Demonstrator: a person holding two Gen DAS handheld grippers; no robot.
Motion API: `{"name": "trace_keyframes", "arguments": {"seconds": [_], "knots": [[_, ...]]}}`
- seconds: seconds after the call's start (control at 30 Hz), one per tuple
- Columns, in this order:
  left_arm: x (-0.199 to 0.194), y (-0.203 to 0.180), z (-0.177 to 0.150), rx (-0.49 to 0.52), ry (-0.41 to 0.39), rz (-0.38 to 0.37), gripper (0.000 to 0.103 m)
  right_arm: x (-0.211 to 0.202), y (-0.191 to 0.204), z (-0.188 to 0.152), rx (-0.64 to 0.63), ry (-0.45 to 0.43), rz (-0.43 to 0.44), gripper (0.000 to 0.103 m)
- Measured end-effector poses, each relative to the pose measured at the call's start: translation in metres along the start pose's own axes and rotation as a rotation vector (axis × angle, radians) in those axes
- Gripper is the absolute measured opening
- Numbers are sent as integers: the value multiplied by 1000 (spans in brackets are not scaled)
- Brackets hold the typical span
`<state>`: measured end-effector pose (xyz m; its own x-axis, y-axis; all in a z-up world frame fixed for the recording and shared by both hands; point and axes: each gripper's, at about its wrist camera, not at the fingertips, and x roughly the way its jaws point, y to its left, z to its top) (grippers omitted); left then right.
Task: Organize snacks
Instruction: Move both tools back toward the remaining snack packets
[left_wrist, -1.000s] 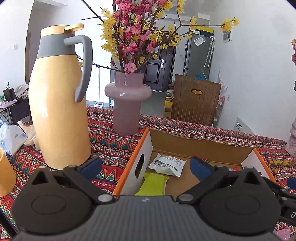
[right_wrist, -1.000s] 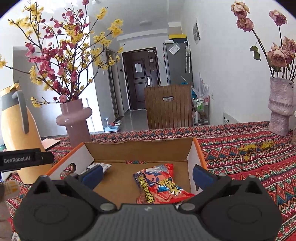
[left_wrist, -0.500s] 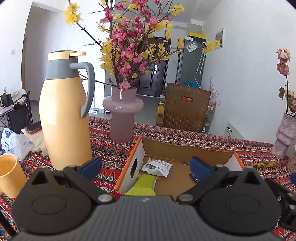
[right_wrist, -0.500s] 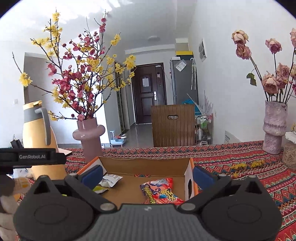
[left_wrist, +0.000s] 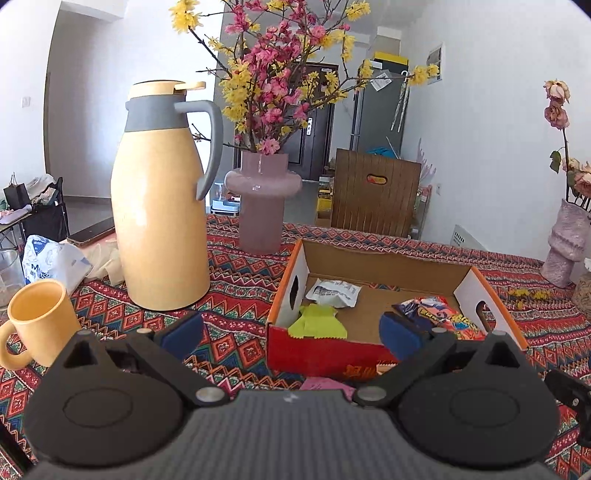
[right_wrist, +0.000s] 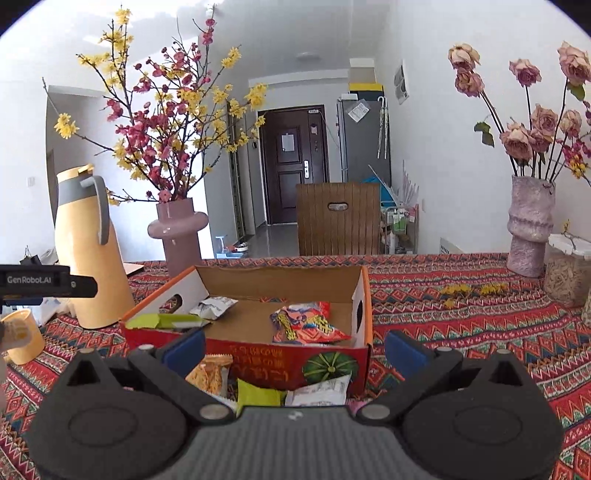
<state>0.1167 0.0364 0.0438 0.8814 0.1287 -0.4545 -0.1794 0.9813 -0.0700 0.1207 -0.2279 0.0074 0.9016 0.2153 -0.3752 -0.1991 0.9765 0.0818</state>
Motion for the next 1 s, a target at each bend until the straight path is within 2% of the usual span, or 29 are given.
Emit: {"name": "trace_keyframes", "arguments": {"seconds": [0.3, 0.53, 0.7, 1.0], "knots": [[3, 19, -38, 38, 56, -13, 103, -5, -21, -34, 35, 82, -29, 103], [12, 29, -62, 28, 75, -11, 103, -6, -35, -52, 77, 115, -51, 103], [23, 32, -77, 37, 61, 5, 103, -5, -36, -59, 78, 131, -66, 103], [26, 41, -80, -10, 52, -30, 103, 0, -39, -68, 102, 144, -134, 103]]}}
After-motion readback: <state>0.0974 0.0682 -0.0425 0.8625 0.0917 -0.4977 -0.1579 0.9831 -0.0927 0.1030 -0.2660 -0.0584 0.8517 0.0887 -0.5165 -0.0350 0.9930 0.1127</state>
